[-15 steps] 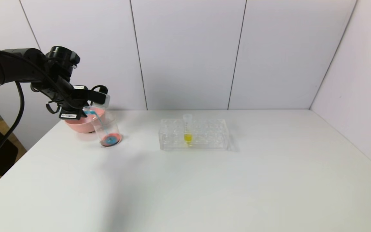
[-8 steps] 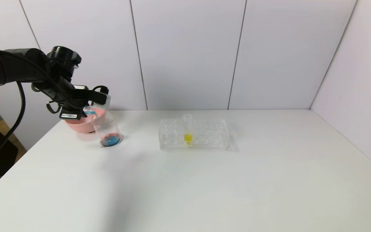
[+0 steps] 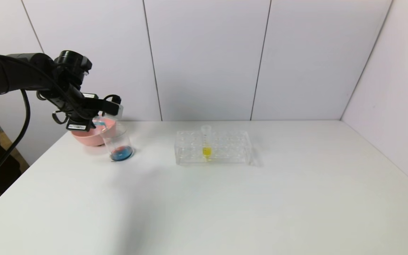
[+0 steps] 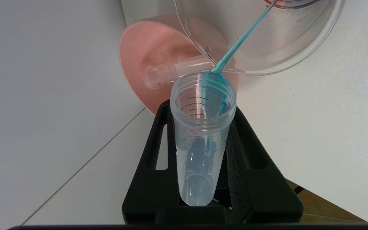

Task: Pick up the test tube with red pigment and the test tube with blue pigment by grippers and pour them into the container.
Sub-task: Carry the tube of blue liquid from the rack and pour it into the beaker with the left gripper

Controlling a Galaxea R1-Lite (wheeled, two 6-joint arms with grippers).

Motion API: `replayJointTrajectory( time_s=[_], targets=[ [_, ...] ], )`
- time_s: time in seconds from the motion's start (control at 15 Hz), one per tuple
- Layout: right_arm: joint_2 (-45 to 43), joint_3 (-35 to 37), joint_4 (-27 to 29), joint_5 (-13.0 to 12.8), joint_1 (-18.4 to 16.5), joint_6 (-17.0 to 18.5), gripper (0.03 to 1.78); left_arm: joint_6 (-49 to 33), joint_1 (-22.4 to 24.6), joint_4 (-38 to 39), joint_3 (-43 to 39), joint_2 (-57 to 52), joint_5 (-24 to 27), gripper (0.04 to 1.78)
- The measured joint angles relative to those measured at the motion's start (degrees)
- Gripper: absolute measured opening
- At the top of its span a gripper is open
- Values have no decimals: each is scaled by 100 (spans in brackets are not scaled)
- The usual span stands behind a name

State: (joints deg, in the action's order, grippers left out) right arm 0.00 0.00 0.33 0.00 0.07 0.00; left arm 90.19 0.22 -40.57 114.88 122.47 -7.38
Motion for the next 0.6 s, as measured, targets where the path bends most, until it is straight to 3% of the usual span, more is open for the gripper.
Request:
replayJointTrajectory(
  time_s=[0.4, 0.6],
  targets=[
    [0, 0, 0, 0, 0, 0, 177, 2, -44, 52, 0, 13, -67, 45],
    [0, 0, 0, -2, 0, 2, 177, 59, -106, 88, -9, 13, -393, 45]
  ],
)
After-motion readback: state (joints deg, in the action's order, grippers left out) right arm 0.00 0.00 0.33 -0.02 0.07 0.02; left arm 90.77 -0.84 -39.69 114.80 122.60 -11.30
